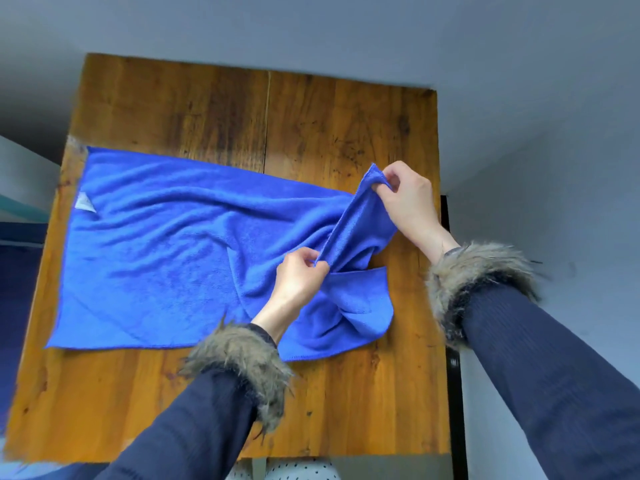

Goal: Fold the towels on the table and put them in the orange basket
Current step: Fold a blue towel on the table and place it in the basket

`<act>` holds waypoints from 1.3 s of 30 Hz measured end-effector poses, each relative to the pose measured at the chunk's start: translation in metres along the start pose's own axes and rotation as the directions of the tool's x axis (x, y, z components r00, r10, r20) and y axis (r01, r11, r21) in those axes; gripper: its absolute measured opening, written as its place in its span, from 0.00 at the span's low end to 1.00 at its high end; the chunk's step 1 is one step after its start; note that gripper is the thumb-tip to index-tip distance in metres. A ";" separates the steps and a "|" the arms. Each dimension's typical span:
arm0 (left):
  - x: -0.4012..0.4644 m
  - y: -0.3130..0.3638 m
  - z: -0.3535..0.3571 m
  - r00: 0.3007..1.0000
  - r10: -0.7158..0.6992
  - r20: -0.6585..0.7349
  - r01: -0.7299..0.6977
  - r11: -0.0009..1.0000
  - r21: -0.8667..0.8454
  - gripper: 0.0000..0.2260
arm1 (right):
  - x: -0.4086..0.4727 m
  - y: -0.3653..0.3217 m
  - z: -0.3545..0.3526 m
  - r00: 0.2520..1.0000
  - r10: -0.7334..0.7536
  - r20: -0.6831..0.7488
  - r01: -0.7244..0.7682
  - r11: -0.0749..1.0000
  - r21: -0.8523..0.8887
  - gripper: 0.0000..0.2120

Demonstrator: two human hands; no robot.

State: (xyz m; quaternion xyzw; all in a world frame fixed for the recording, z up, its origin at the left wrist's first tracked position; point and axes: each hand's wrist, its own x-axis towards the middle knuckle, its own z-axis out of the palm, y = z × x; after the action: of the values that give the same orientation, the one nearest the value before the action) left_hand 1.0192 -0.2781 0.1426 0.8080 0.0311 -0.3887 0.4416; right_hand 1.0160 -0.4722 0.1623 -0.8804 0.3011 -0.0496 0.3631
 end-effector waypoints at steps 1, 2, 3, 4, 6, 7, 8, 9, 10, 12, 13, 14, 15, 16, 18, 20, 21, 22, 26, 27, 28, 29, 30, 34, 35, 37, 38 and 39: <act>-0.003 0.000 -0.001 1.000 -0.005 -0.002 0.005 0.997 0.076 0.07 | -0.001 -0.001 -0.002 1.000 0.016 -0.014 -0.016 1.000 0.006 0.04; -0.007 0.000 -0.003 1.000 -0.005 -0.016 0.008 0.989 0.147 0.10 | -0.003 -0.001 -0.005 0.999 0.033 -0.026 -0.033 0.999 0.001 0.04; -0.010 0.000 -0.006 1.000 -0.010 -0.029 0.016 0.980 0.200 0.12 | -0.005 -0.001 -0.008 0.998 0.050 -0.035 -0.050 0.999 -0.011 0.04; -0.012 -0.001 -0.010 0.999 -0.015 -0.039 0.024 0.969 0.245 0.12 | -0.007 0.000 -0.012 0.997 0.068 -0.046 -0.069 0.997 -0.017 0.04; -0.014 -0.002 -0.019 0.997 -0.046 -0.057 0.061 0.949 0.311 0.11 | -0.011 0.003 -0.024 0.990 0.117 -0.080 -0.118 0.993 -0.004 0.02; -0.017 -0.001 -0.023 0.996 -0.060 -0.068 0.078 0.943 0.325 0.11 | -0.012 0.003 -0.033 0.983 0.148 -0.109 -0.148 0.989 0.013 0.03; -0.018 0.001 -0.027 0.995 -0.071 -0.077 0.092 0.941 0.326 0.10 | -0.012 0.004 -0.041 0.974 0.180 -0.140 -0.177 0.984 0.032 0.04; -0.020 0.005 -0.030 0.994 -0.074 -0.080 0.096 0.942 0.321 0.09 | -0.013 0.005 -0.050 0.965 0.205 -0.164 -0.201 0.979 0.043 0.05; -0.023 0.009 -0.032 0.995 -0.072 -0.076 0.092 0.943 0.321 0.09 | -0.013 0.005 -0.058 0.958 0.222 -0.180 -0.218 0.975 0.043 0.06; -0.028 0.021 -0.032 0.997 -0.066 -0.044 0.077 0.939 0.336 0.08 | -0.014 0.006 -0.073 0.947 0.245 -0.209 -0.243 0.969 0.033 0.06; -0.031 0.027 -0.031 0.998 -0.064 -0.017 0.066 0.941 0.332 0.07 | -0.014 0.007 -0.081 0.940 0.253 -0.231 -0.252 0.967 0.032 0.06; -0.034 0.032 -0.030 0.997 -0.069 0.027 0.057 0.948 0.314 0.07 | -0.014 0.008 -0.088 0.932 0.261 -0.252 -0.261 0.965 0.034 0.06; -0.038 0.037 -0.029 0.993 -0.073 0.097 0.043 0.959 0.279 0.07 | -0.015 0.009 -0.095 0.924 0.270 -0.270 -0.268 0.962 0.043 0.06; -0.041 0.042 -0.026 0.978 -0.073 0.197 0.026 0.973 0.228 0.07 | -0.016 0.010 -0.101 0.915 0.283 -0.287 -0.276 0.959 0.066 0.05; -0.052 0.049 -0.018 0.908 -0.053 0.416 0.013 0.995 0.098 0.06 | -0.020 0.012 -0.112 0.891 0.314 -0.329 -0.291 0.950 0.116 0.05; -0.065 0.056 -0.008 0.823 -0.013 0.568 0.040 0.999 -0.036 0.05 | -0.024 0.011 -0.118 0.876 0.329 -0.353 -0.307 0.944 0.117 0.07; -0.071 0.059 -0.003 0.793 0.000 0.609 0.058 0.995 -0.075 0.04 | -0.025 0.010 -0.119 0.882 0.325 -0.342 -0.306 0.946 0.112 0.08; -0.075 0.060 0.001 0.780 0.012 0.626 0.056 0.994 -0.089 0.04 | -0.027 0.007 -0.119 0.895 0.311 -0.318 -0.293 0.950 0.105 0.08; -0.085 0.063 -0.011 0.814 0.083 0.575 -0.077 0.996 -0.035 0.05 | -0.033 -0.020 -0.110 0.968 0.185 -0.167 -0.176 0.982 0.067 0.07; -0.086 0.064 -0.022 0.830 0.109 0.548 -0.104 0.994 -0.039 0.05 | -0.034 -0.031 -0.106 0.980 0.146 -0.135 -0.139 0.989 0.059 0.06; -0.088 0.064 -0.037 0.847 0.132 0.516 -0.125 0.991 -0.048 0.05 | -0.036 -0.043 -0.101 0.989 0.108 -0.104 -0.102 0.993 0.056 0.04; -0.088 0.064 -0.056 0.865 0.147 0.479 -0.140 0.989 -0.051 0.05 | -0.036 -0.056 -0.096 0.995 0.066 -0.072 -0.062 0.997 0.055 0.04; -0.090 0.063 -0.077 0.887 0.152 0.437 -0.148 0.988 -0.044 0.06 | -0.036 -0.070 -0.090 0.999 0.025 -0.040 -0.023 0.998 0.057 0.03; -0.092 0.045 -0.166 0.961 0.141 0.238 -0.140 0.990 -0.024 0.09 | -0.034 -0.127 -0.058 0.992 -0.113 0.057 0.107 0.990 0.092 0.05; -0.092 0.037 -0.185 0.971 0.147 0.191 -0.139 0.989 -0.055 0.09 | -0.033 -0.142 -0.048 0.987 -0.142 0.078 0.134 0.986 0.104 0.05; -0.093 0.021 -0.218 0.984 0.151 0.094 -0.137 0.981 -0.134 0.07 | -0.030 -0.170 -0.025 0.971 -0.199 0.131 0.181 0.974 0.133 0.06; -0.093 0.012 -0.232 0.988 0.147 0.050 -0.136 0.976 -0.172 0.07 | -0.028 -0.184 -0.012 0.962 -0.220 0.160 0.197 0.969 0.150 0.06; -0.093 0.002 -0.247 0.991 0.137 0.011 -0.132 0.970 -0.204 0.07 | -0.026 -0.198 0.001 0.953 -0.236 0.188 0.205 0.964 0.169 0.05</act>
State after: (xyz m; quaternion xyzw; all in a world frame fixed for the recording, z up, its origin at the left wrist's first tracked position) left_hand 1.1035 -0.0704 0.2810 0.7542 0.0104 -0.3628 0.5473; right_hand 1.0925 -0.3475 0.2975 -0.8797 0.1568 -0.0201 0.4485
